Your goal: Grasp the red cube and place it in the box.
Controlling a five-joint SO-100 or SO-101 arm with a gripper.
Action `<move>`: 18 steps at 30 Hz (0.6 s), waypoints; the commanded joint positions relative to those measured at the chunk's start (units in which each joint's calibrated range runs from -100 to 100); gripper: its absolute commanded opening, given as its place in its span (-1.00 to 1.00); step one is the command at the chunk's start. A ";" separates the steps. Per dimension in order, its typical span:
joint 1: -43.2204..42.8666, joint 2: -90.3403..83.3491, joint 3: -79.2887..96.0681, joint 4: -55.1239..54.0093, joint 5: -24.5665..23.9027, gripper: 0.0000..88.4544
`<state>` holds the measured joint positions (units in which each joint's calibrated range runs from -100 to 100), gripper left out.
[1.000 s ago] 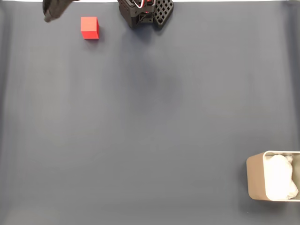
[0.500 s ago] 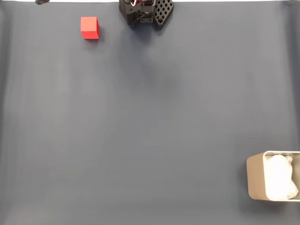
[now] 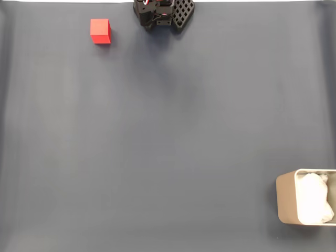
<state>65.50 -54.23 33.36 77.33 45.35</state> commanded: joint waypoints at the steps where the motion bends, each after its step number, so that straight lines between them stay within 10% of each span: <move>1: 1.33 -1.14 -0.33 -0.28 0.05 -0.98; 18: 4.88 -2.18 5.41 -2.00 0.59 -0.97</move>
<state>69.36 -55.36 38.79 76.77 45.49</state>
